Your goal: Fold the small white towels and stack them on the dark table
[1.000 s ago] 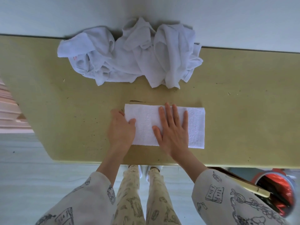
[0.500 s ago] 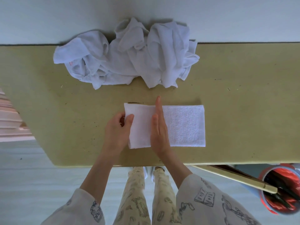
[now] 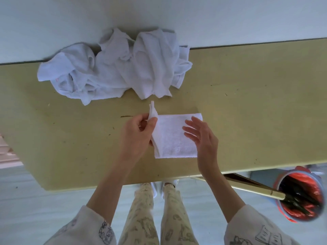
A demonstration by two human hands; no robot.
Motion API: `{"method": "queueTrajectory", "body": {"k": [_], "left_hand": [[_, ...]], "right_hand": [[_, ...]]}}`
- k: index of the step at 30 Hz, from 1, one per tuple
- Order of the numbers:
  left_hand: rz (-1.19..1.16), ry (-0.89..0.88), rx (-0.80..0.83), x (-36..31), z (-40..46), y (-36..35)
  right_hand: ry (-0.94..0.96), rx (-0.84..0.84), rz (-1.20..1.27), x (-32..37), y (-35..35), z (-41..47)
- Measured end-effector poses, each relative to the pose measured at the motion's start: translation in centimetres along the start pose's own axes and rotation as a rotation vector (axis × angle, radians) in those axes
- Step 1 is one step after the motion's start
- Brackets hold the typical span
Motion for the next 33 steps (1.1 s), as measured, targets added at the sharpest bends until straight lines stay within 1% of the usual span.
{"method": "queueTrajectory", "body": {"k": [3,5,10,13,18,22,24,25,26,27,29,31,33], "left_hand": [[0.044,0.007,0.040,-0.5,0.6,-3.2],[0.087,-0.006,0.060,-0.5,1.1,-5.3],[0.302,-0.013,0.074,0.5,2.0,-9.9],[0.381,-0.028,0.101,0.8,2.0,-11.6],[0.419,-0.074,0.106,0.4,1.9,-12.7],[0.345,-0.063,0.201,0.8,1.9,-13.2],[0.339,-0.124,0.182,0.7,1.9,-12.6],[0.365,-0.188,0.131,0.5,2.0,-12.0],[0.440,-0.286,0.059,0.3,2.2,-11.2],[0.562,-0.397,-0.010,0.1,2.4,-10.5],[0.796,-0.551,-0.076,0.1,3.2,-9.5],[0.911,-0.598,-0.026,0.5,4.1,-8.8],[0.949,-0.596,0.005,0.9,4.1,-8.2]], "right_hand": [[0.008,-0.073,-0.170,0.2,3.2,0.2],[-0.003,-0.086,-0.283,-0.2,4.4,0.5],[-0.087,-0.039,-0.377,-1.0,5.4,1.0],[-0.112,0.001,-0.421,-1.1,5.7,1.3],[-0.143,0.034,-0.461,-0.8,6.0,1.7],[-0.165,0.049,-0.476,-0.7,5.9,1.9],[-0.179,0.041,-0.483,-0.7,5.7,2.1],[-0.182,0.036,-0.496,-0.7,5.6,2.2],[-0.183,0.031,-0.518,-0.6,5.5,2.3],[-0.182,0.031,-0.549,-0.6,5.4,2.4],[-0.172,0.041,-0.617,-0.4,5.1,2.5],[-0.160,0.048,-0.672,-0.1,5.0,2.8],[-0.138,0.048,-0.737,0.2,4.8,3.3]]}}
Point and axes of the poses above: each hand's wrist, its own z-axis towards the middle knuckle, its own y-axis out of the back of the hand, x = y × z, the point moved 5 cm from there along z, towards the middle knuckle, and after that the axes turned 3 degrees about x, right-handed, at the moved point
